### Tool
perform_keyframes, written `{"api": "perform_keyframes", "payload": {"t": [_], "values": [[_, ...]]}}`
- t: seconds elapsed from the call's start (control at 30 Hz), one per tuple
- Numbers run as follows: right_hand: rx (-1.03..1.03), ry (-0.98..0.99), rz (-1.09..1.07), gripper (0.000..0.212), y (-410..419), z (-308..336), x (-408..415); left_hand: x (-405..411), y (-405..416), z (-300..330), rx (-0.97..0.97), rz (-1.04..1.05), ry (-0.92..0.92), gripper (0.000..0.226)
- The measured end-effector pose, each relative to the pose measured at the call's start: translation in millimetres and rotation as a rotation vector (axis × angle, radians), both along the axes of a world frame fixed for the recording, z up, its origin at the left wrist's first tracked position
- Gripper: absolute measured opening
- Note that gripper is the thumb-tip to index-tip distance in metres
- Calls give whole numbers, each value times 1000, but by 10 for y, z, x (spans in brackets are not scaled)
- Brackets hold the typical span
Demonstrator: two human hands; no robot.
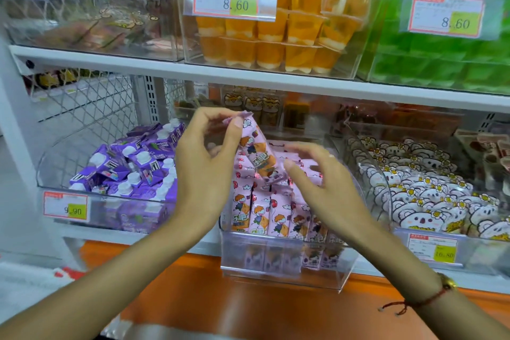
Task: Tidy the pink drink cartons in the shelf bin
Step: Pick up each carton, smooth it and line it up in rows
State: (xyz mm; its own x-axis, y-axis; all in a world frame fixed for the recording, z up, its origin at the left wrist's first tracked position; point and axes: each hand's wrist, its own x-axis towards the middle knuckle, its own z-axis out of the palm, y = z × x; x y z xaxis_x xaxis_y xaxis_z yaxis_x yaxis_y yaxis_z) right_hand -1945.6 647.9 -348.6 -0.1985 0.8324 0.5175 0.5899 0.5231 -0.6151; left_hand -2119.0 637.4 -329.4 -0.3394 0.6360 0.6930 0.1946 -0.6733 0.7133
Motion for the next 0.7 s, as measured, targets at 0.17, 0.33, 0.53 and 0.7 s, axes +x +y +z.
{"api": "perform_keyframes", "payload": {"t": [0.17, 0.33, 0.53, 0.7], "values": [[-81, 66, 202, 40, -144, 88, -185, 60, -93, -25, -41, -154, -36, 11], [-401, 496, 197, 16, -79, 65, -156, 42, -64, -174, -240, -273, 126, 29], [-583, 764, 206, 14, -64, -1, -127, 127, -84, -368, -297, -180, 378, 41], [-526, 772, 196, 25, -32, -31, -109, 165, -87, -363, -234, -166, 430, 39]]}}
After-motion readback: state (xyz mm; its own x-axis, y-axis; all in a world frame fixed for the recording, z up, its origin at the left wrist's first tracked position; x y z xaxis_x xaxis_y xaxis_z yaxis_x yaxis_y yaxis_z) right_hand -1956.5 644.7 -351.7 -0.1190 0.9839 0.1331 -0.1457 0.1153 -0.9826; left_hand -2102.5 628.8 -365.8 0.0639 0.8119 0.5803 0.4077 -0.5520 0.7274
